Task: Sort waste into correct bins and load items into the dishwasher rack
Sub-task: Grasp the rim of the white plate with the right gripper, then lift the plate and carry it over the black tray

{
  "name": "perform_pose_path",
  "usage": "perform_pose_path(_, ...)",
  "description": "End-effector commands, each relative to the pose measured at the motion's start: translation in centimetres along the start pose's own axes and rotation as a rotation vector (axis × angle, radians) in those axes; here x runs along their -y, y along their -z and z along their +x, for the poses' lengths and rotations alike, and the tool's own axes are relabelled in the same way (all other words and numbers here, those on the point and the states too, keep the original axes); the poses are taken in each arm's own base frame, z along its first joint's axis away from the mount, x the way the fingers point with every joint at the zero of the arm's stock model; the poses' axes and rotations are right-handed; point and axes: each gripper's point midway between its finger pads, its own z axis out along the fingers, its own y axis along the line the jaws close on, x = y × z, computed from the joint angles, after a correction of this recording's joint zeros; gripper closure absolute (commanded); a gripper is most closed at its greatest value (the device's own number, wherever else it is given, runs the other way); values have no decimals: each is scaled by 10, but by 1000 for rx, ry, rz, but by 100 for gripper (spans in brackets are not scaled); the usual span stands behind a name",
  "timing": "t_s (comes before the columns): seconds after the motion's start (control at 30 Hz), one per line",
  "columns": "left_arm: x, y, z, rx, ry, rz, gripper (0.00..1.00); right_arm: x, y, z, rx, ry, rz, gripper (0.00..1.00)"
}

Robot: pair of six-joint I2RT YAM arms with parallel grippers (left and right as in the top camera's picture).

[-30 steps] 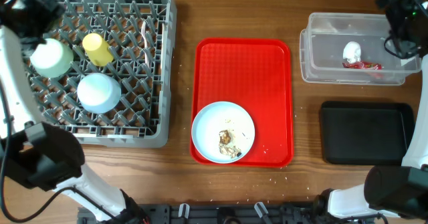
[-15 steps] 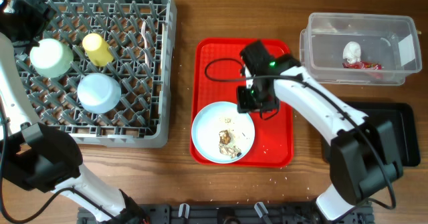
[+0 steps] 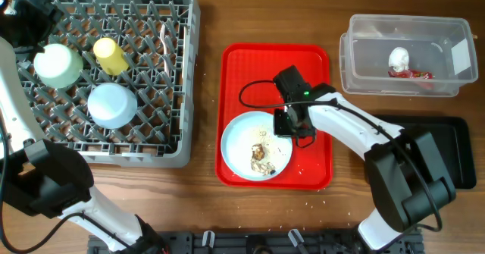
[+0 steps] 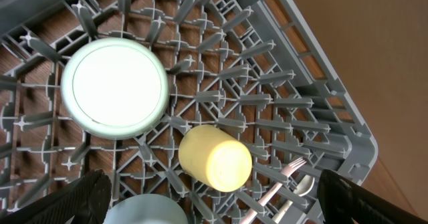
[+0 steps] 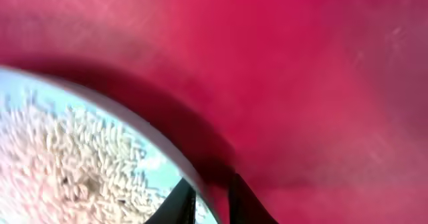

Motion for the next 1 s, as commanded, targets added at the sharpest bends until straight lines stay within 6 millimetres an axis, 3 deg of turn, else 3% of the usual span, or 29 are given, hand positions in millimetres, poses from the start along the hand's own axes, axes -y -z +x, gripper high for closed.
perform_pose_path(0.0, -3, 1, -1, 3, 11, -5, 0, 23, -1, -26, 92, -99, 83, 83)
perform_pose_path(0.13, -3, 1, -1, 3, 11, -5, 0, 68, 29, -83, 216, -200, 123, 80)
perform_pose_path(0.17, -3, 1, -1, 3, 10, -5, 0, 77, 38, -96, 238, -198, 111, 71)
perform_pose_path(0.23, -3, 1, -1, 2, 11, -5, 0, 83, 48, -109, 257, -174, 95, 59)
perform_pose_path(0.3, -3, 1, -1, 3, 11, -5, 0, 84, 69, -114, 236, -176, 68, 60)
perform_pose_path(0.33, -3, 1, -1, 3, 11, -5, 0, 74, 82, -114, 210, -145, 27, 64)
perform_pose_path(0.4, -3, 1, -1, 3, 10, -5, 0, 20, 105, -102, 137, -11, -185, 76)
perform_pose_path(0.53, -3, 1, -1, 3, 11, -5, 0, -44, 99, -61, 56, 183, -204, 70)
perform_pose_path(0.57, -3, 1, -1, 3, 11, -4, 0, -67, 96, -48, 56, 257, -193, 62)
perform_pose_path(0.6, -3, 1, -1, 3, 11, -5, 0, -85, 91, -39, 68, 323, -167, 37)
perform_pose_path(0.63, -3, 1, -1, 3, 11, -5, 0, -91, 88, -34, 83, 349, -126, 29)
perform_pose_path(0.67, -3, 1, -1, 2, 10, -5, 0, -93, 77, -29, 119, 343, -15, 10)
perform_pose_path(0.7, -3, 1, -1, 3, 11, -5, 0, -97, 66, -23, 131, 344, 36, 7)
perform_pose_path(0.8, -3, 1, -1, 2, 11, -5, 0, -103, 29, -10, 102, 350, 109, 22)
perform_pose_path(0.9, -3, 1, -1, 2, 11, -5, 0, -95, -3, -3, 43, 350, 169, 37)
perform_pose_path(0.97, -3, 1, -1, 2, 11, -5, 0, -95, -12, 4, 0, 356, 159, 58)
